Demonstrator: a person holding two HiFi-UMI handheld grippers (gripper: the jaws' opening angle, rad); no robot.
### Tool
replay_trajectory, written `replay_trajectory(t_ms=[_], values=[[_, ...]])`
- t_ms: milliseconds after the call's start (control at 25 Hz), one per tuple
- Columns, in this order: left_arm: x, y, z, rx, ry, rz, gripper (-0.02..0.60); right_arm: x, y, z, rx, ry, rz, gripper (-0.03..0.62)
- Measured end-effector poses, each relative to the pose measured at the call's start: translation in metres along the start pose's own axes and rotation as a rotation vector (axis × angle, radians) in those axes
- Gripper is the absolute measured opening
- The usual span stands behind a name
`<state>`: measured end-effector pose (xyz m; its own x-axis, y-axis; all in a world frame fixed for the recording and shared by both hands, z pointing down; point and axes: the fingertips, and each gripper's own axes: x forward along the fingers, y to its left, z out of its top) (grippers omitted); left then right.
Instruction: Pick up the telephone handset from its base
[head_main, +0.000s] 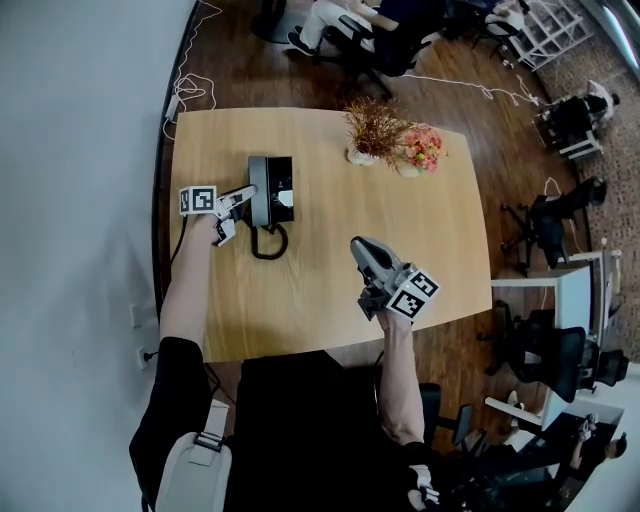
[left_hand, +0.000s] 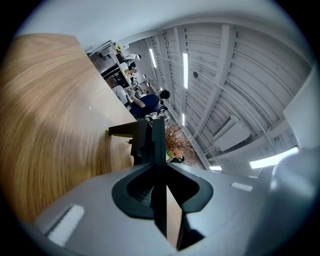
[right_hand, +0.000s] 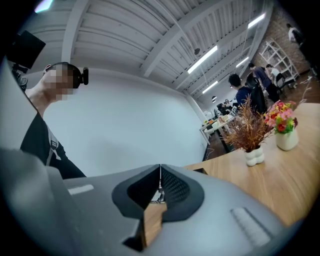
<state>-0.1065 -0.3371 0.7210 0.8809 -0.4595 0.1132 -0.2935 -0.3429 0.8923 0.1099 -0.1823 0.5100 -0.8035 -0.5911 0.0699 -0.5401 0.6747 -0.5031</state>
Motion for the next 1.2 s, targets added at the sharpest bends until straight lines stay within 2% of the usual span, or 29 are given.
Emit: replay_trajectory(t_ms=[360,640,840,960,1040,1200], values=[[0.007,0.013,-0.005,-0.027,0.005,0.005,0.074,0.007,0.0,-0.007,0.004,0.026,0.001,0.005],[0.008,0.02,-0.005,0.003,0.011,0.019,0.075,0.007,-0.001,-0.011,0.006,0.04,-0.007,0.005],[0.005,0.024,0.0,-0.002,-0.031,0.036,0.084,0.01,0.0,-0.014,0.011,0.051,0.002,0.005],[0.001,0.023,0.007,0.011,-0.049,0.044,0.158,0.011,0.001,-0.014,0.009,0.047,0.005,0.005],[-0.004,0.018,0.011,0.028,-0.05,0.051,0.184,0.011,0.001,-0.013,0.007,0.043,0.007,0.005],[-0.017,-0.006,0.017,0.082,-0.071,0.065,0.189,0.01,0.004,-0.012,0.004,0.038,0.004,0.005]])
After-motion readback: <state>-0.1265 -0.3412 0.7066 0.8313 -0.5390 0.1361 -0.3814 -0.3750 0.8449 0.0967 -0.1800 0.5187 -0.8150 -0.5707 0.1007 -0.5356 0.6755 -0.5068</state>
